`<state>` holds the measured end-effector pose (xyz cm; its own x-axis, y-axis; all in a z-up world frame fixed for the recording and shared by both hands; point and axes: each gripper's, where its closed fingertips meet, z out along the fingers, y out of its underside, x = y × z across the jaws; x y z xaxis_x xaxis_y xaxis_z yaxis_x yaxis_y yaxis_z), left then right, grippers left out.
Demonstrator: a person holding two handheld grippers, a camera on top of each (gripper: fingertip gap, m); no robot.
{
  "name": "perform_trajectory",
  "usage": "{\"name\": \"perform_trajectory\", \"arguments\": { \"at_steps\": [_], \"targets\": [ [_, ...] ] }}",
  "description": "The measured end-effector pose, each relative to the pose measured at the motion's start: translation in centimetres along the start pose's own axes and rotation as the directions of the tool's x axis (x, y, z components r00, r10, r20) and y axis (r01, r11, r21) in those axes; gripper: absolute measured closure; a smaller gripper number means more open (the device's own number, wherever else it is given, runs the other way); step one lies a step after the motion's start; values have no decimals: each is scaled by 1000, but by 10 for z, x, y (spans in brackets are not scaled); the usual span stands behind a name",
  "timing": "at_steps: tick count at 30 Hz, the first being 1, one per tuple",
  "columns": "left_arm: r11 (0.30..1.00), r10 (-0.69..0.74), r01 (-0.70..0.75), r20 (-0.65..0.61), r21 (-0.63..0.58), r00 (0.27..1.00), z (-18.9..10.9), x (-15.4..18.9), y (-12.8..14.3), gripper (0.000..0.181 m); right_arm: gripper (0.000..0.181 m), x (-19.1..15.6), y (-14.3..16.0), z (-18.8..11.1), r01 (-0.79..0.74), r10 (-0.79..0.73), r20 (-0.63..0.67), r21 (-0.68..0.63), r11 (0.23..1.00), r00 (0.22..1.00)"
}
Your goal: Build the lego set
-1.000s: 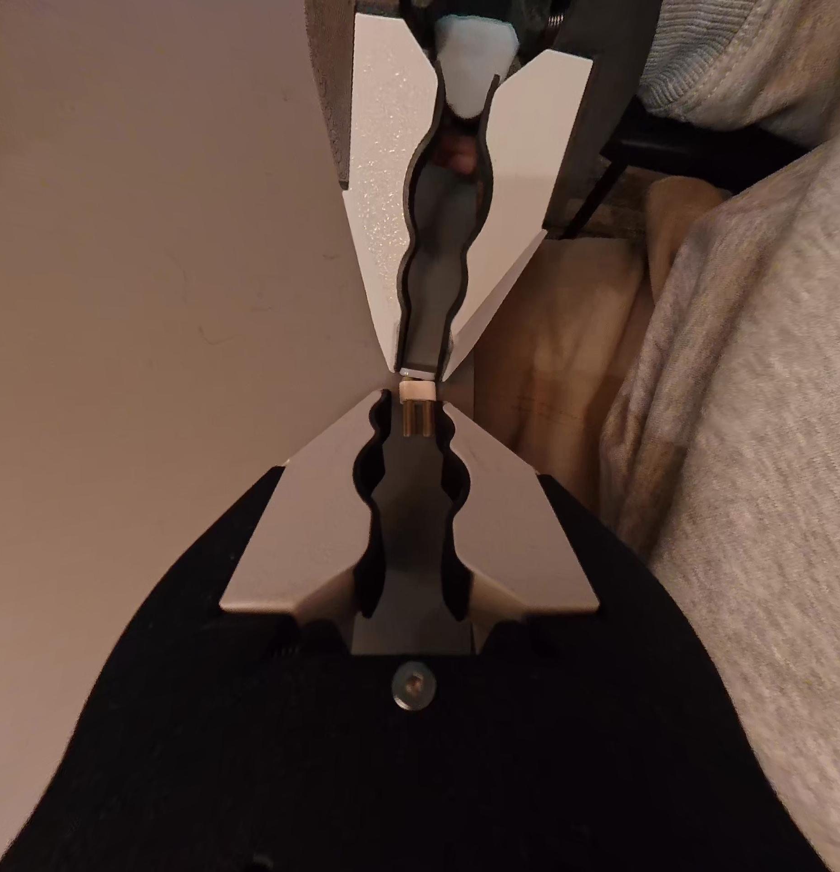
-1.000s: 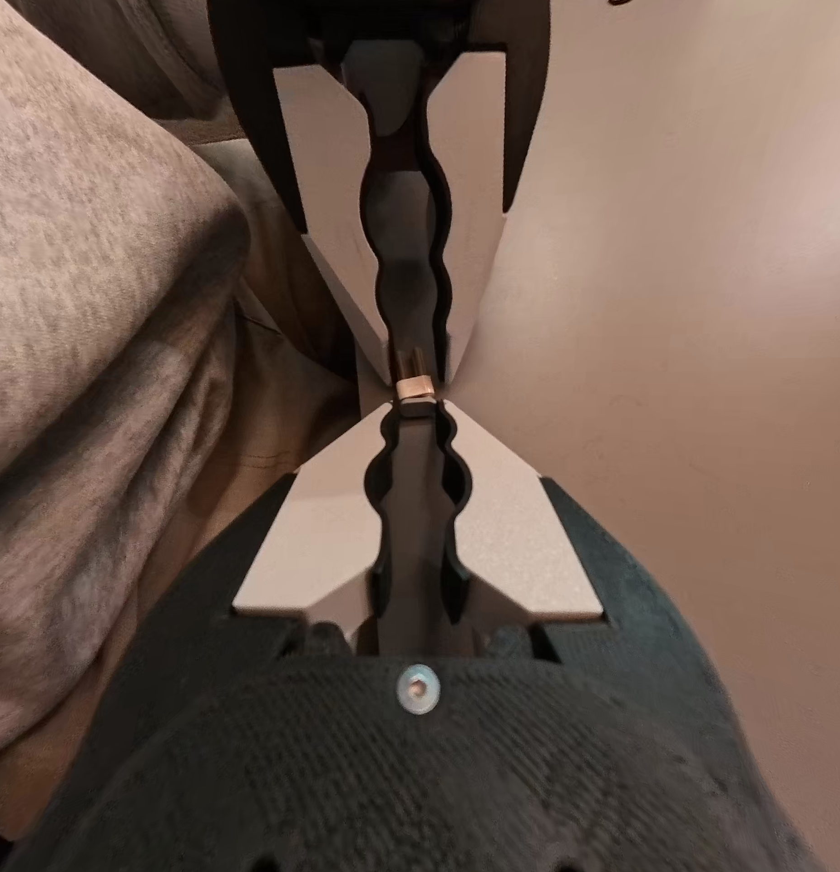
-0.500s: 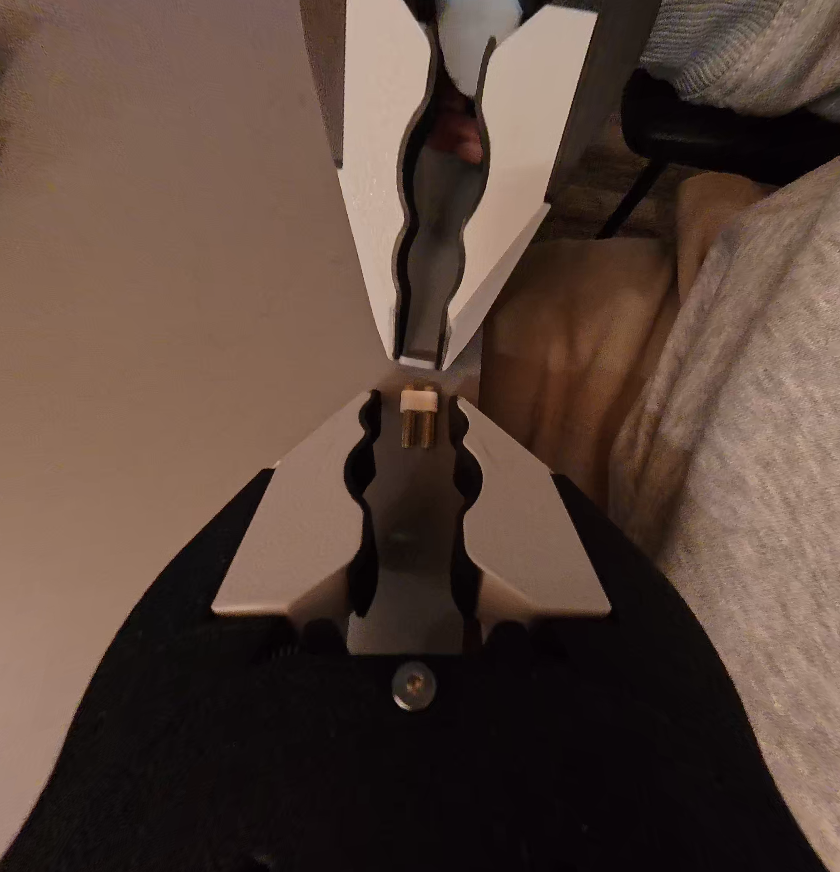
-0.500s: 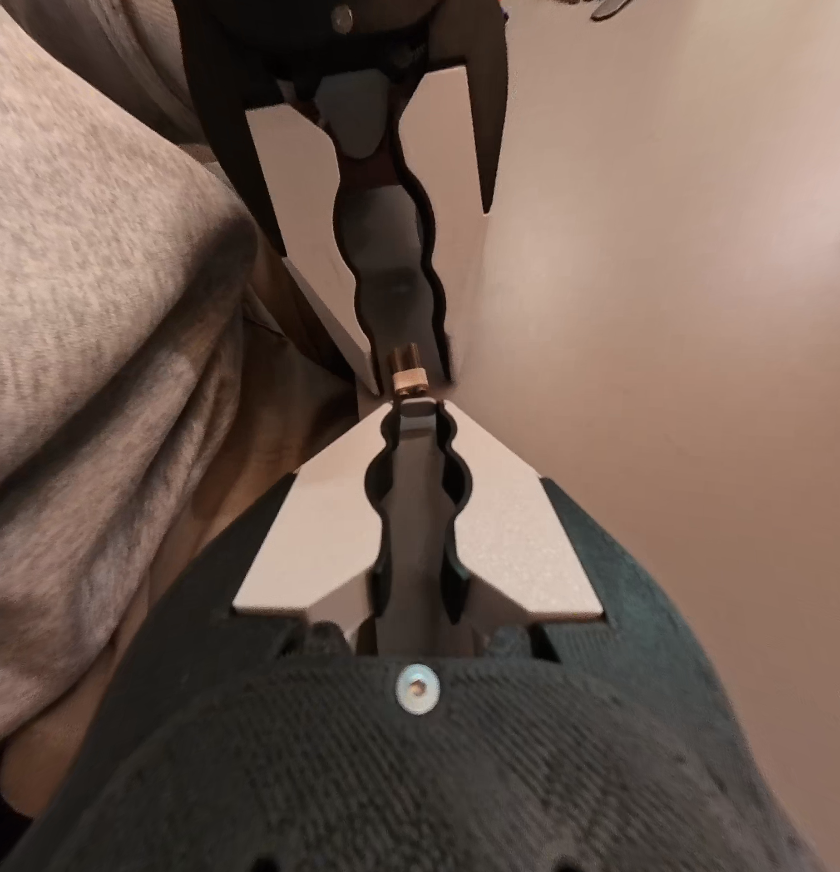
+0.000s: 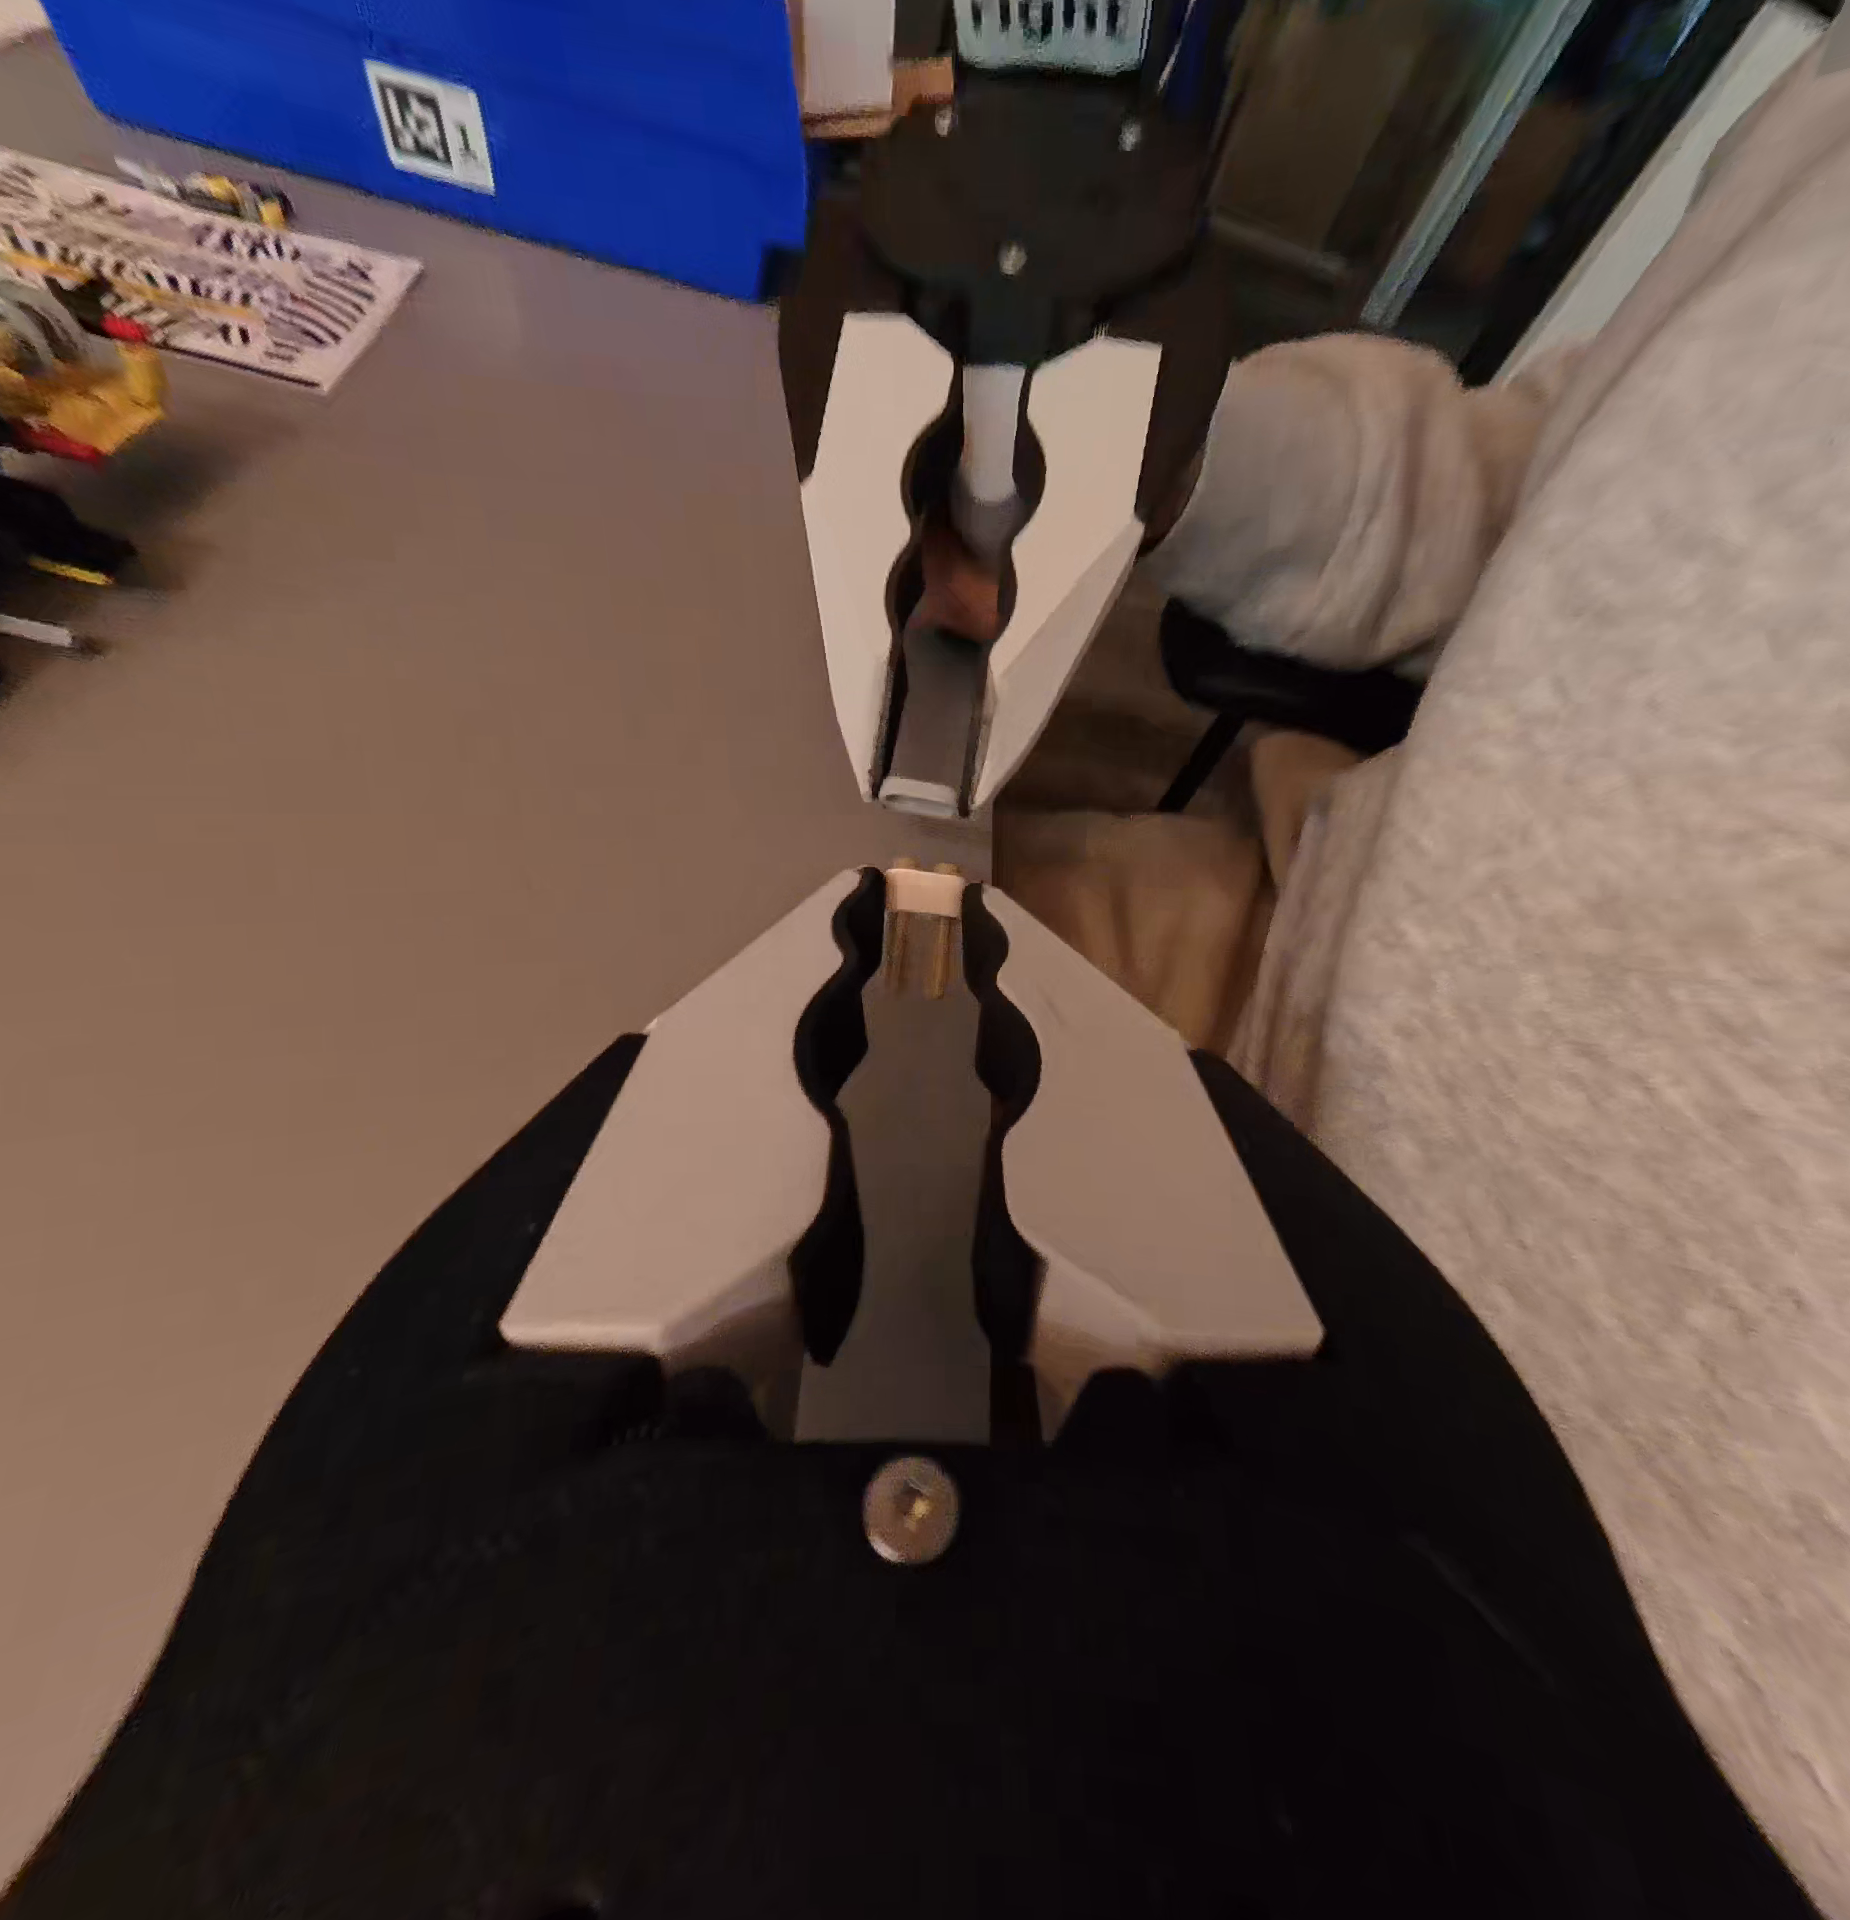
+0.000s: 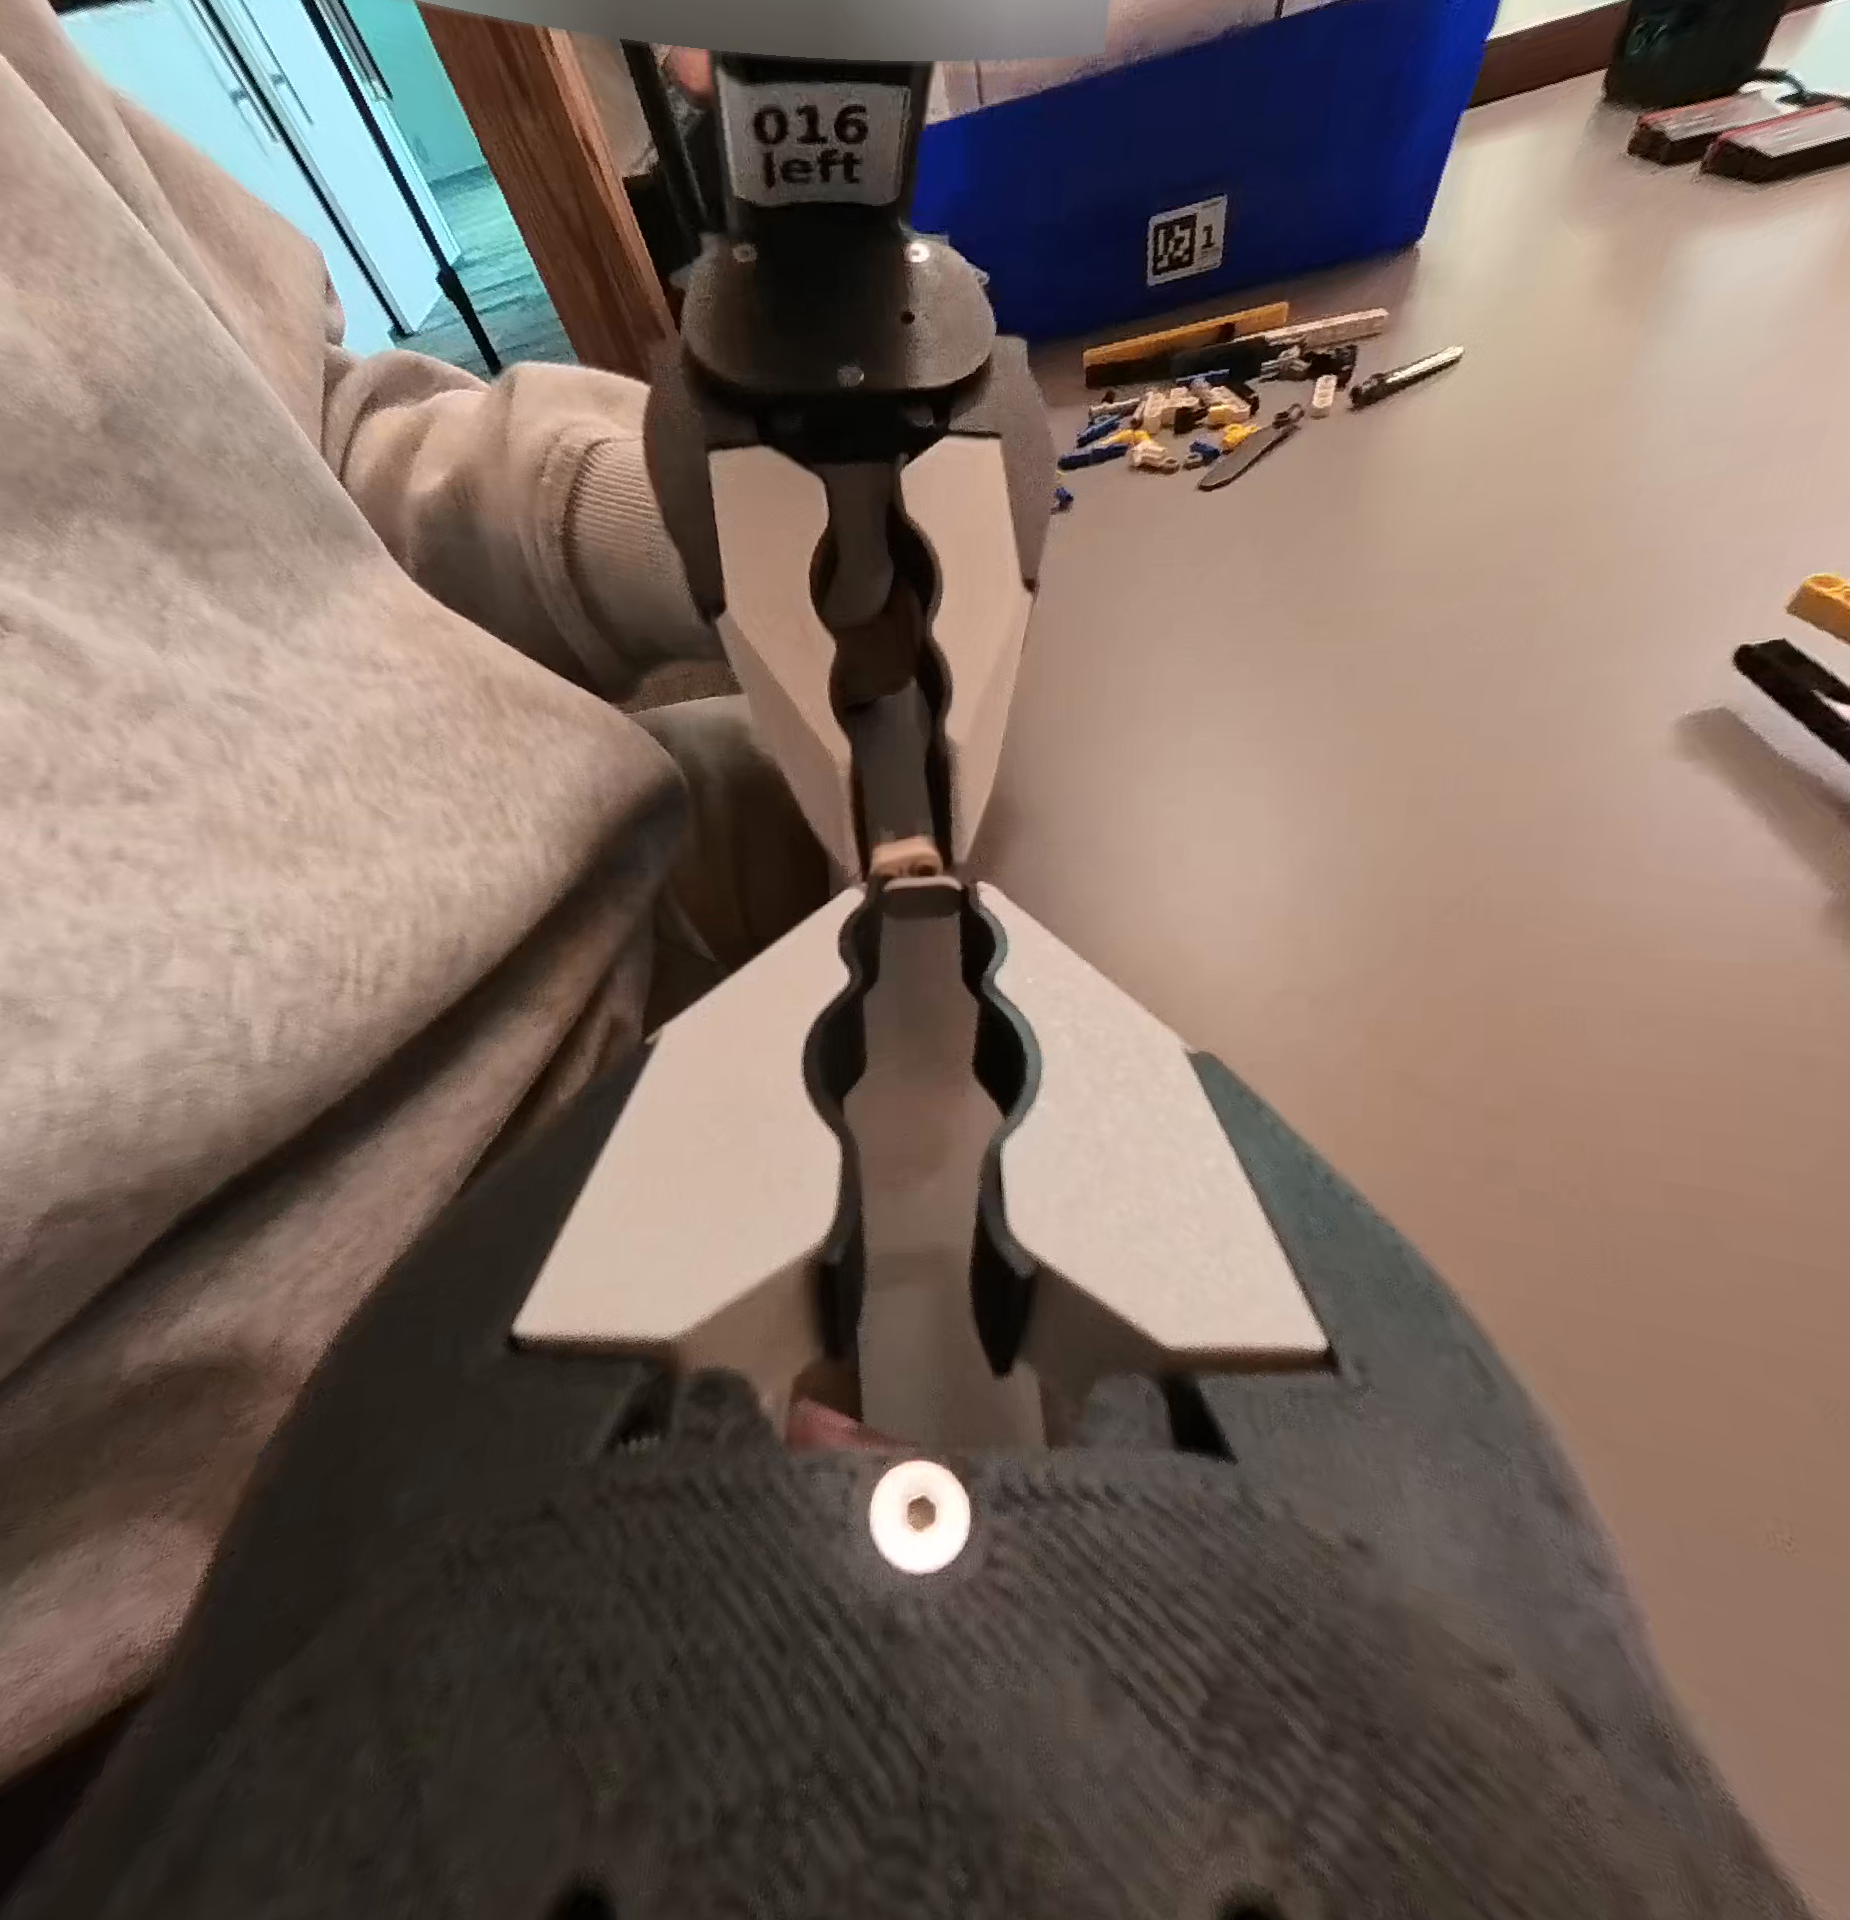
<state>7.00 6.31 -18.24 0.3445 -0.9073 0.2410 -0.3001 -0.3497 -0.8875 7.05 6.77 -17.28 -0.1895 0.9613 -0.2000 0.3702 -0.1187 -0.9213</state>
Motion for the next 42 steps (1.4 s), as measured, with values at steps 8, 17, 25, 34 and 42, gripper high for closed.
{"name": "perform_trajectory", "arguments": {
  "at_steps": [8,17,25,34,42],
  "targets": [
    [1000,12,-12,-25,-15,1000,3,4,1,170,167,-6,0,4,21,-21,32,-9,1000,999],
    [1000,-14,13,-54,-6,998,1,5,0,170,167,-7,5,8,63,-62,16,-48,997,998],
    [1000,-24,23,-68,-14,997,2,7,1,170,167,-9,5,9,86,-85,19,-47,995,996],
    [996,-67,75,-127,55,990,-2,11,-8,170,167,-13,-4,6,88,-88,36,18,996,995],
    [998,-53,55,-86,22,995,1,9,-4,171,167,-11,0,7,93,-92,21,-12,996,996]
  ]
}}
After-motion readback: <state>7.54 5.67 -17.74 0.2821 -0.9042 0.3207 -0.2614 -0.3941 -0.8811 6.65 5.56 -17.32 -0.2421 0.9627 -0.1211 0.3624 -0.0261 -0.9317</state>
